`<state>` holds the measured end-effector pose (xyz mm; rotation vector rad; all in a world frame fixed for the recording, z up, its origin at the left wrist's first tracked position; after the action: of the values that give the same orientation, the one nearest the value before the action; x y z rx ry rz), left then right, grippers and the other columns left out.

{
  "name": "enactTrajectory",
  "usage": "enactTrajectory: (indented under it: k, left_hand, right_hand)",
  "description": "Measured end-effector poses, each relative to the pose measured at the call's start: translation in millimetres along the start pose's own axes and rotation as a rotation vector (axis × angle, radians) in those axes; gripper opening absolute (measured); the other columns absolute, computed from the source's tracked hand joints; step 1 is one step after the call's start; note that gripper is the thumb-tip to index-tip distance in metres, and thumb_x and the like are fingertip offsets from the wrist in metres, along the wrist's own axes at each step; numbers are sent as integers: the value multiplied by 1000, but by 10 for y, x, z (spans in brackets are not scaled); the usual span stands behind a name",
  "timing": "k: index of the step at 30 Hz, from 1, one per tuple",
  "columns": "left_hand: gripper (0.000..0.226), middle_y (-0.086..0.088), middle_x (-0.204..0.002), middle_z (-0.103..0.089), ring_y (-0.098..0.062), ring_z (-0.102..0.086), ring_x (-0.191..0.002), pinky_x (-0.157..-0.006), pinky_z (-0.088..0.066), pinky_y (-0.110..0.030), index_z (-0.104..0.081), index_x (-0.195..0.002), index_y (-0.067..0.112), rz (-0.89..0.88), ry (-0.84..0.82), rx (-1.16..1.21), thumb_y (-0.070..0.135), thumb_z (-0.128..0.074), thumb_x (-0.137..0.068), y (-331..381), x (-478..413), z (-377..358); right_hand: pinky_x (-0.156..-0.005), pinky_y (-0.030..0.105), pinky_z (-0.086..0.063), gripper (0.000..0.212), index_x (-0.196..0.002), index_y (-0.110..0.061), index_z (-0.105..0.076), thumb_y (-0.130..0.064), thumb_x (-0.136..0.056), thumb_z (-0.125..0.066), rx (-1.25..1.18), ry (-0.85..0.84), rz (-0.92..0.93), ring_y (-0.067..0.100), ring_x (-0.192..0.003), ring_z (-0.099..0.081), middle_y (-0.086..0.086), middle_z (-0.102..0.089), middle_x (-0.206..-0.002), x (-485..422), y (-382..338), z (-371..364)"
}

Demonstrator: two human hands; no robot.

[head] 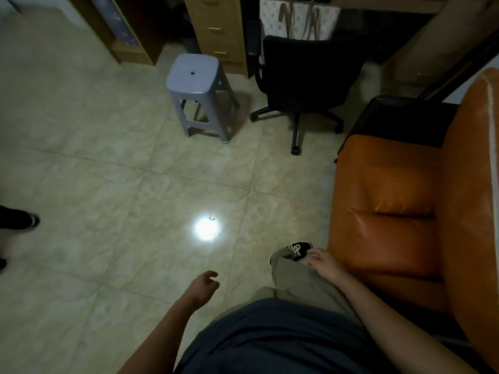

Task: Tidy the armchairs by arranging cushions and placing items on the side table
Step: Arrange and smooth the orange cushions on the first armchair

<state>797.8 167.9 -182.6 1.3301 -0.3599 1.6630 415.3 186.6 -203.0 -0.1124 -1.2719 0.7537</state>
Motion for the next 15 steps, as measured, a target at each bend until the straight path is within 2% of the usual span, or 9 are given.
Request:
enactTrajectory:
  k: [2,5,8,10,13,15]
  left_hand:
    - [39,-18,-128,-63,-27,-64,-106,-91,-52,-35,-52,-138,14,-38,17,-11,22,-54,-100,438,-117,212]
    - [36,-14,-125,-63,-24,-63,-107,-92,-51,-34,-54,-136,16,-110,30,-18,22,-55,-101,1185,-318,476]
    - [31,-8,-118,-63,-20,-63,-102,-78,-48,-25,-56,-130,20,-135,78,3,21,-57,-100,1857,-596,695]
    - [32,-6,-115,-65,-20,-65,-97,-73,-50,-26,-56,-130,19,-129,60,-21,22,-59,-98,2201,-730,742]
    - [36,-7,-115,-67,-23,-67,-100,-80,-53,-30,-57,-131,18,-132,-2,-93,20,-61,-95,2704,-1023,749]
    - [35,-8,-119,-67,-23,-65,-105,-86,-51,-31,-59,-129,20,-180,-32,-200,20,-60,-94,3130,-1282,763]
  right_hand:
    - [-91,31,-47,23,-122,-19,-61,-20,-99,-58,24,17,21,20,-105,-60,11,-64,-127,-268,-177,345]
    - [-96,33,-49,34,-132,-16,-59,-19,-98,-57,-9,25,51,24,-112,-62,11,-62,-131,-560,-533,862]
    - [-83,27,-47,36,-135,-15,-57,-20,-99,-56,-41,56,75,20,-105,-62,9,-63,-129,-757,-867,1450]
    - [-75,25,-47,38,-137,-17,-54,-22,-99,-55,-87,105,57,20,-99,-62,10,-65,-124,-784,-971,1793]
    - [-66,25,-46,42,-143,-23,-45,-22,-102,-52,-218,187,50,21,-85,-62,18,-66,-116,-812,-1014,2206]
    - [-72,33,-52,45,-143,-25,-45,-23,-100,-55,-273,236,25,23,-85,-64,17,-65,-115,-829,-995,2410]
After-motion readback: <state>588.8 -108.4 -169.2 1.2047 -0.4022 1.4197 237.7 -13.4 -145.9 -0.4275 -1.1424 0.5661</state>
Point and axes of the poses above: each hand's wrist, its own x-axis away from the middle knuckle, its own z-axis out of the back of the hand, y = z × x, the point moved 7 cm from there along -x, towards the middle knuckle
